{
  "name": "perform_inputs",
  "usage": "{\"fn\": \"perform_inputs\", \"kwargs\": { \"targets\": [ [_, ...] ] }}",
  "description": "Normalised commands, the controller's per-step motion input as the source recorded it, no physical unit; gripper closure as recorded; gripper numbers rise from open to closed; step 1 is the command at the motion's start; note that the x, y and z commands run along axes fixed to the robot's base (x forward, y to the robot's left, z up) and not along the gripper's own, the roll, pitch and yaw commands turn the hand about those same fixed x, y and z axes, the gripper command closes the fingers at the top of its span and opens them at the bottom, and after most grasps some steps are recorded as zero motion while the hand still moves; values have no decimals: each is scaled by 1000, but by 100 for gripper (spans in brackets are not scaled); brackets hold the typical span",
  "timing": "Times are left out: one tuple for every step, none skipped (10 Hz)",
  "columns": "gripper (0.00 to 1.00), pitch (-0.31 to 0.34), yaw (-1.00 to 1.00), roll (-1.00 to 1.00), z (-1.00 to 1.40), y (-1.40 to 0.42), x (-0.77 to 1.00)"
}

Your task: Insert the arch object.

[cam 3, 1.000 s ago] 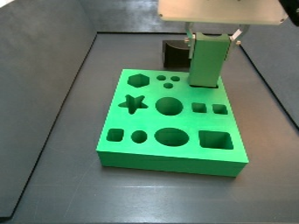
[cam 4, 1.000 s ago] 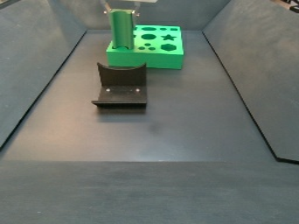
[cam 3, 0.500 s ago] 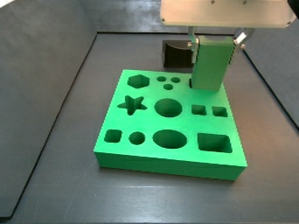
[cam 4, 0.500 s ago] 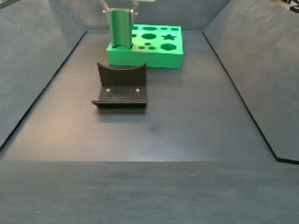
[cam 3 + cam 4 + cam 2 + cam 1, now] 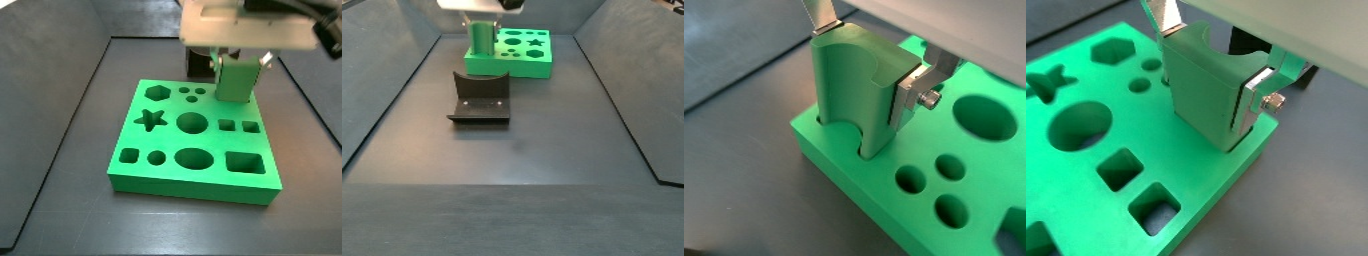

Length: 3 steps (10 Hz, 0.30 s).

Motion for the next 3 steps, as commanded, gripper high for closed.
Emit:
{"fn": "perform_inputs", "kwargs": {
  "targets": [
    [100,0,-171,-99,-943,0,77],
    [100,41,-20,-57,0,89,83],
    [100,-3,0,0,0,0,0]
  ]
}}
